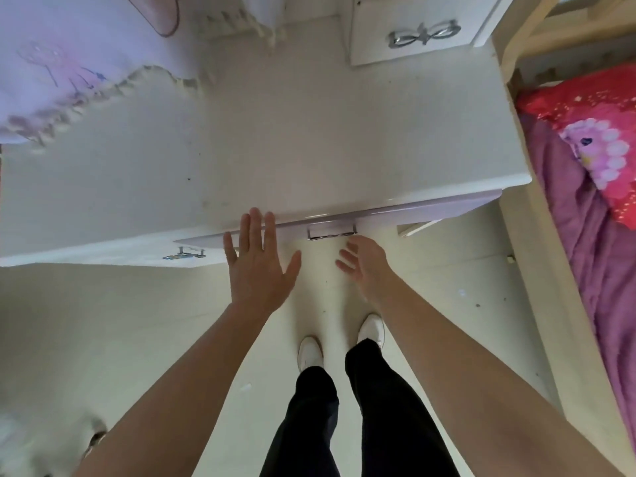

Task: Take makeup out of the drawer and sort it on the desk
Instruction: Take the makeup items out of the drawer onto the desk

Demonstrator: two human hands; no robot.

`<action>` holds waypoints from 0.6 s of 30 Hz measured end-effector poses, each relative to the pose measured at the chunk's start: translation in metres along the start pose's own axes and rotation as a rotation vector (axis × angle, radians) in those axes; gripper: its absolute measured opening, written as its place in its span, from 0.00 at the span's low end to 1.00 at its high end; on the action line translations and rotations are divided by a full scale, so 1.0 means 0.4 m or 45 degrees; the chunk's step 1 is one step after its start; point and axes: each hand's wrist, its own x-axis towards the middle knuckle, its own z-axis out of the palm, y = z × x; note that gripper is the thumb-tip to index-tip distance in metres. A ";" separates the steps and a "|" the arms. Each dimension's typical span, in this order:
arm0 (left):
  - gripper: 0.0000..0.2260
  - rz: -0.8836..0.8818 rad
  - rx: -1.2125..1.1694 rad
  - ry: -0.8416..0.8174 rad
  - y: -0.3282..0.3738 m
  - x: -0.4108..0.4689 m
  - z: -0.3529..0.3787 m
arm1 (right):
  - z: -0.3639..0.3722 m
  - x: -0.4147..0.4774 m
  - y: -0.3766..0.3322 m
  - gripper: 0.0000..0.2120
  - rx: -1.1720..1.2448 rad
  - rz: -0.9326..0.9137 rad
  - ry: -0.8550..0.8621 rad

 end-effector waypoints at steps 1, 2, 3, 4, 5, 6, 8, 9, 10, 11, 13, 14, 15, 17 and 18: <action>0.36 -0.001 0.013 0.016 -0.003 0.003 0.004 | 0.008 0.016 0.004 0.05 0.088 0.021 -0.013; 0.37 0.013 0.031 0.028 -0.008 0.007 0.006 | 0.016 0.032 0.007 0.08 0.165 0.039 -0.035; 0.37 0.042 0.056 0.031 -0.015 0.009 0.008 | 0.025 0.046 0.009 0.09 0.233 0.043 -0.051; 0.38 0.075 0.080 0.035 -0.023 0.010 0.012 | 0.035 0.056 0.011 0.10 0.295 0.045 -0.068; 0.38 0.103 0.101 0.045 -0.031 0.009 0.016 | 0.046 0.065 0.013 0.10 0.337 0.047 -0.080; 0.39 0.118 0.114 0.056 -0.037 0.008 0.021 | 0.056 0.073 0.016 0.10 0.385 0.042 -0.091; 0.41 0.122 0.115 0.078 -0.040 0.007 0.035 | 0.071 0.084 0.022 0.11 0.498 0.031 -0.074; 0.41 0.120 0.109 0.084 -0.037 0.007 0.040 | 0.073 0.087 0.027 0.11 0.557 0.023 -0.064; 0.42 0.114 0.103 0.086 -0.034 0.007 0.043 | 0.073 0.091 0.034 0.10 0.611 0.014 -0.055; 0.42 0.107 0.100 0.081 -0.032 0.007 0.047 | 0.071 0.087 0.039 0.10 0.646 0.005 -0.055; 0.44 0.105 0.102 0.067 -0.032 0.004 0.053 | 0.061 0.082 0.050 0.09 0.642 -0.013 -0.050; 0.44 0.110 0.099 0.070 -0.034 0.002 0.057 | 0.054 0.080 0.055 0.09 0.619 -0.025 -0.045; 0.45 0.117 0.098 0.078 -0.036 0.001 0.060 | 0.048 0.075 0.059 0.09 0.594 -0.032 -0.037; 0.46 0.131 0.102 0.084 -0.038 0.001 0.062 | 0.032 0.063 0.073 0.09 0.569 -0.038 -0.035; 0.47 0.137 0.106 0.078 -0.039 0.003 0.062 | 0.025 0.057 0.082 0.08 0.566 -0.037 -0.034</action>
